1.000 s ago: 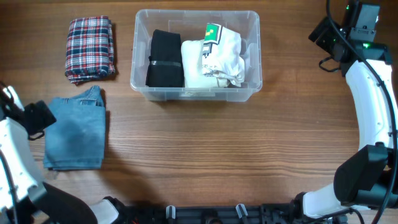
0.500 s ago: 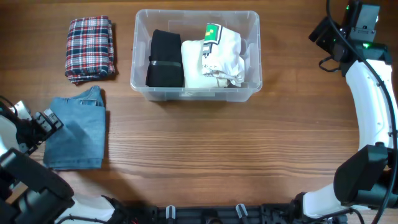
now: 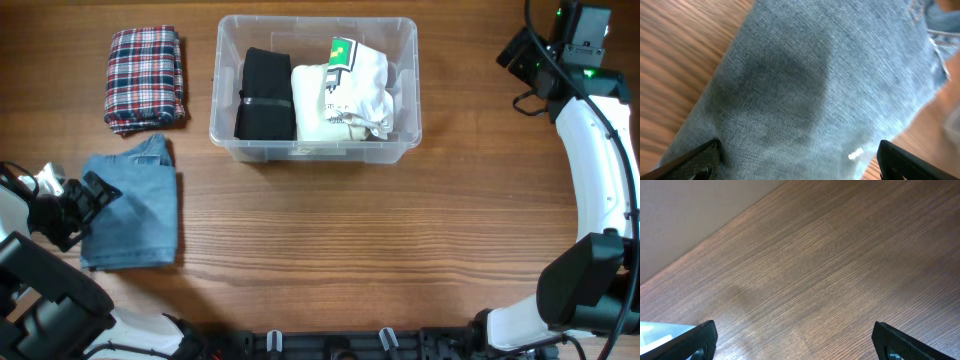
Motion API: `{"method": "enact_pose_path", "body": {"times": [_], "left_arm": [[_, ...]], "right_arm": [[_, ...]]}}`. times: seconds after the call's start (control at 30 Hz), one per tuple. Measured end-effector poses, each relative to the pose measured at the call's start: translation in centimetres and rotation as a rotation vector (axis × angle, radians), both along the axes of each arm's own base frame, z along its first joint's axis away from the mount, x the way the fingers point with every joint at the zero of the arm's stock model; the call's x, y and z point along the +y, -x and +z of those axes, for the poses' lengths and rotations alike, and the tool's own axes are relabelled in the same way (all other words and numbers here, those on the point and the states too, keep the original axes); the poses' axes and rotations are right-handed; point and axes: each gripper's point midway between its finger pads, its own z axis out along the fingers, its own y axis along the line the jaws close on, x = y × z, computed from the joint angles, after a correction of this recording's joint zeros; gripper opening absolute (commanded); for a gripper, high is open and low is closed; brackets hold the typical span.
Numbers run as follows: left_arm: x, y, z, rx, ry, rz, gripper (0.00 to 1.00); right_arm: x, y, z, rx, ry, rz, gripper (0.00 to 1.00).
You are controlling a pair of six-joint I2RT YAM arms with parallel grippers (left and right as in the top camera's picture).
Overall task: Pack container
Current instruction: 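Lift the blue jeans with the left gripper and drag them upward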
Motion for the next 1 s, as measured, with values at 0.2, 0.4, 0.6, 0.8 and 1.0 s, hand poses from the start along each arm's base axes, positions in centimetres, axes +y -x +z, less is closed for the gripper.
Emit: {"method": "enact_pose_path", "body": {"times": [0.2, 0.4, 0.6, 0.8, 1.0], "left_arm": [[-2.6, -0.9, 1.0, -0.078, 0.149, -0.001, 1.00], [-1.6, -2.1, 1.1, -0.151, 0.088, -0.049, 1.00], [1.3, -2.3, 0.3, -0.136, -0.087, -0.110, 1.00], [2.0, -2.1, 0.1, -0.130, -0.147, -0.174, 1.00], [1.5, -1.6, -2.5, -0.095, -0.105, -0.196, 1.00]], "right_arm": [[0.0, 0.0, 0.0, 0.000, 0.000, 0.000, 1.00], [0.0, 0.0, 0.0, 0.000, 0.000, 0.000, 1.00], [0.0, 0.0, 0.0, 0.000, 0.000, 0.000, 1.00], [0.0, 0.0, 0.0, 0.000, 0.000, 0.000, 1.00], [0.0, 0.0, 0.0, 0.000, 0.000, 0.000, 1.00]]}}
